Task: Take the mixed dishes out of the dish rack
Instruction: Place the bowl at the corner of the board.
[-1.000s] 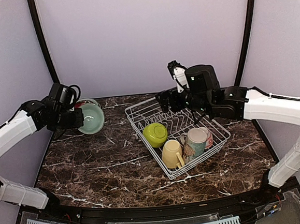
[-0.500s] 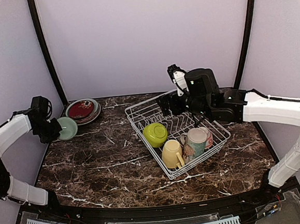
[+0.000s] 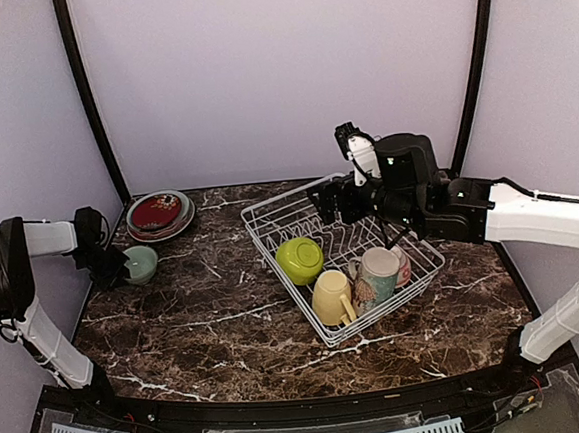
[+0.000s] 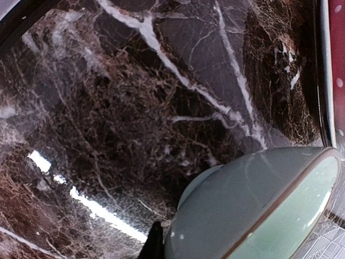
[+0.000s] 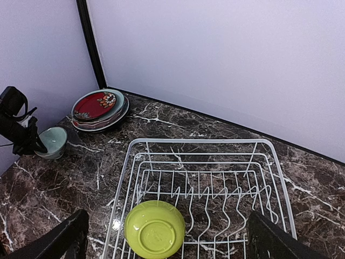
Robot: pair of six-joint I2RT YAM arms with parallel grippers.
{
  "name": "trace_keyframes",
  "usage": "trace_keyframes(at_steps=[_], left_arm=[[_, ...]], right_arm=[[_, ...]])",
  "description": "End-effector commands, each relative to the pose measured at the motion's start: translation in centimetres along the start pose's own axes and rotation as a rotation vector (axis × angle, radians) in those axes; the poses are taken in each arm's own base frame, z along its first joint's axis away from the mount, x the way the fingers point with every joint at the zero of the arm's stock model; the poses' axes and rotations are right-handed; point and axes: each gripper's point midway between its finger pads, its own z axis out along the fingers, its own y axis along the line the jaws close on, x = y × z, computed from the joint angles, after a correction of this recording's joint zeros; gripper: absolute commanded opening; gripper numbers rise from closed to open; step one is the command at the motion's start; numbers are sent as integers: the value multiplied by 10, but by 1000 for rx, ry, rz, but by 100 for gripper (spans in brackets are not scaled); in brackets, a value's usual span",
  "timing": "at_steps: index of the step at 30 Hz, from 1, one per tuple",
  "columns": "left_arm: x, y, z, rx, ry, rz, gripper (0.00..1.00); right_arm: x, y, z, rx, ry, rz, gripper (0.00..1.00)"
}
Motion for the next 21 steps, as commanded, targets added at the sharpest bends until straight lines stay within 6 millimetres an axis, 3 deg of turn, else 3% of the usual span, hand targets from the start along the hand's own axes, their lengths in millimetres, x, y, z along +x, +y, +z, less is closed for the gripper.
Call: trace_keyframes(at_steps=[1, 5, 15, 17, 21], left_arm=[[-8, -15, -3, 80, -26, -25, 3], [-8, -14, -6, 75, -26, -3, 12], [-6, -10, -44, 99, -113, 24, 59], [-6, -12, -58, 120, -138, 35, 65], [-7, -28, -86, 211, -178, 61, 68]], right_arm=[[-10, 6, -4, -30, -37, 27, 99], [-9, 9, -1, -41, -27, 23, 99], [-2, 12, 5, -43, -1, 13, 99], [-2, 11, 5, -36, -1, 11, 99], [1, 7, 5, -15, 4, 3, 99]])
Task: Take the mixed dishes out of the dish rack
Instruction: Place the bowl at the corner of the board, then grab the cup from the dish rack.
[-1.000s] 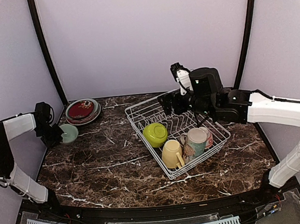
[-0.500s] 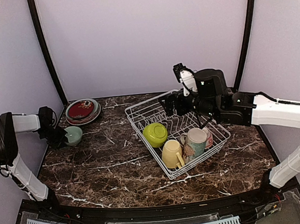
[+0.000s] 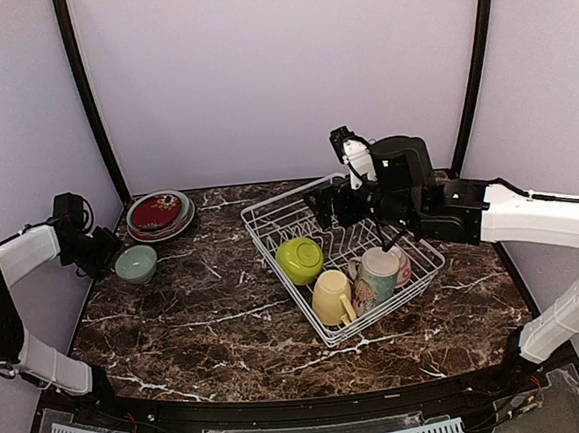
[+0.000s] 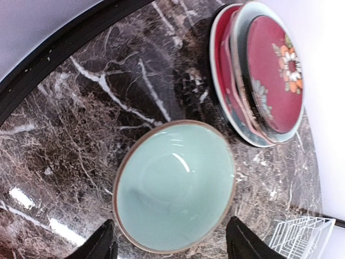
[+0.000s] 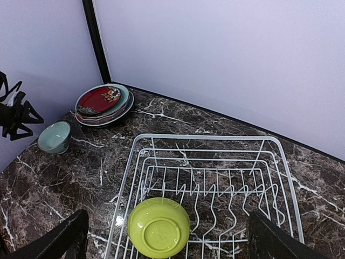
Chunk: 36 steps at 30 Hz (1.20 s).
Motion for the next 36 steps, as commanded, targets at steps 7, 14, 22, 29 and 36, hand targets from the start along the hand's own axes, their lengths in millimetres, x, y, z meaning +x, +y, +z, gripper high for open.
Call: trace_keyframes(at_steps=[7, 14, 22, 29, 36], left_arm=[[15, -106, -67, 279, -14, 251, 69], [54, -207, -110, 422, -65, 601, 69], [77, -265, -160, 527, -200, 946, 72], [95, -241, -124, 484, -179, 1109, 72], [108, -230, -111, 489, -117, 1109, 72]], right_arm=[[-4, -1, 2, 30, -5, -7, 99], [-5, -3, 0, 34, 4, 6, 99], [1, -13, -1, 97, 54, -21, 99], [19, -6, 8, 79, 161, -21, 99], [46, 17, 28, -73, 336, 131, 99]])
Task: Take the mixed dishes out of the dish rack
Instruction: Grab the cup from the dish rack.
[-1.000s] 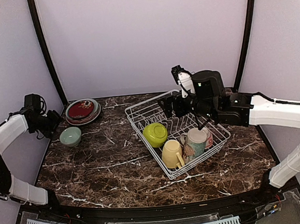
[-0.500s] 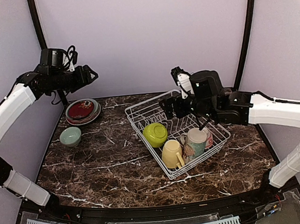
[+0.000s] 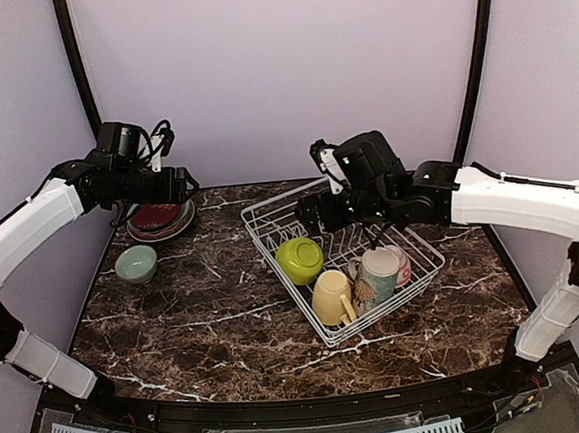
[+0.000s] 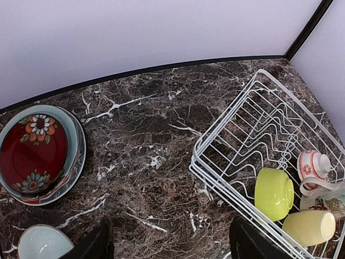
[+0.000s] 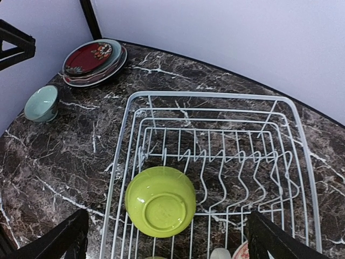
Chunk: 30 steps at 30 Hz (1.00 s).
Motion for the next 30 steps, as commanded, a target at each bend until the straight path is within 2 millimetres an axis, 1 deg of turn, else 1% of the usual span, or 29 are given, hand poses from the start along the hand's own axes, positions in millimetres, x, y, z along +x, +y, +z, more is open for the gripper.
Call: trace_keyframes(at_steps=[1, 3, 5, 6, 8, 10, 12, 14, 18, 23, 26, 30], left_arm=[[-2, -8, -7, 40, -16, 29, 72], [-3, -12, -10, 62, -19, 28, 72], [-4, -14, -15, 72, -31, 29, 73], [-6, -15, -18, 75, -44, 31, 73], [-8, -16, -22, 81, -54, 29, 73], [-10, -20, -26, 101, -63, 25, 73], [-11, -24, -29, 123, -72, 23, 73], [-11, -25, -30, 134, -75, 22, 73], [-10, -25, -28, 134, -68, 21, 74], [-7, -28, -25, 153, -57, 14, 74], [-7, -26, -24, 144, -55, 14, 74], [-4, -25, -20, 138, -47, 13, 74]], right_arm=[[17, 16, 8, -155, 134, 137, 99], [27, 7, 12, -158, 201, 175, 99], [37, -2, 10, -141, 275, 177, 99], [46, -7, 4, -120, 339, 163, 99], [52, -16, -7, -76, 410, 125, 99], [64, -27, -21, -25, 484, 98, 99], [82, -39, -31, 12, 554, 102, 99], [98, -43, -39, 15, 604, 123, 99], [117, -45, -51, 8, 640, 153, 99], [131, -56, -56, 55, 665, 144, 99], [139, -57, -53, 57, 686, 136, 99], [151, -64, -48, 98, 711, 115, 99]])
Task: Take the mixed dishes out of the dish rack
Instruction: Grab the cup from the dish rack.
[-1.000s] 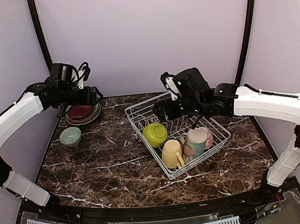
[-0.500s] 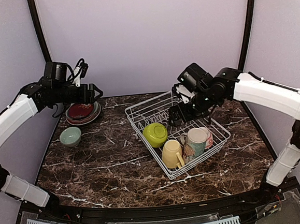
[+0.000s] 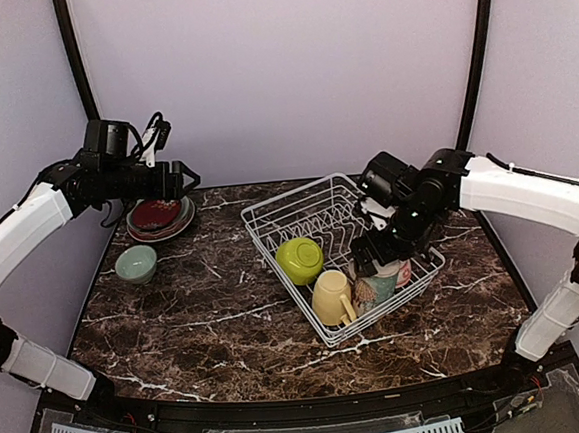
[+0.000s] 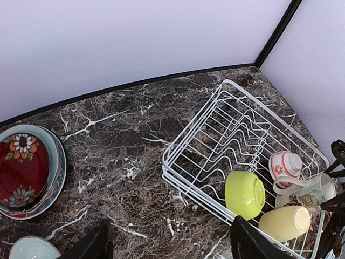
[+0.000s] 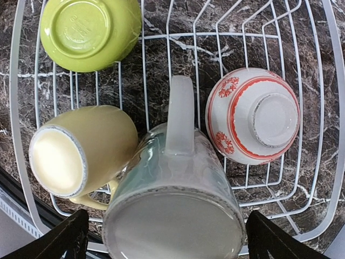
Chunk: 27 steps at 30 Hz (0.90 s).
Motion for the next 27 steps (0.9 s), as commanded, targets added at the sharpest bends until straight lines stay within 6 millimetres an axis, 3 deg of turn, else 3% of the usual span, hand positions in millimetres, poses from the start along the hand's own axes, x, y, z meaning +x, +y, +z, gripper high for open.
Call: trace_keyframes(at_steps=[1, 9, 18, 22, 27], left_arm=[[8, 0, 4, 7, 21, -7, 74], [15, 2, 12, 9, 45, -16, 74], [18, 4, 16, 1, 58, -16, 74], [18, 4, 16, 3, 59, -16, 74], [22, 4, 21, 8, 74, -22, 74]], right_arm=[[8, -13, 10, 56, 25, 11, 99], [5, -12, 25, 53, 2, 19, 98], [4, -13, 34, 60, 5, -5, 84], [4, -14, 27, 61, -1, -8, 73], [-6, -11, 3, 41, -66, -7, 50]])
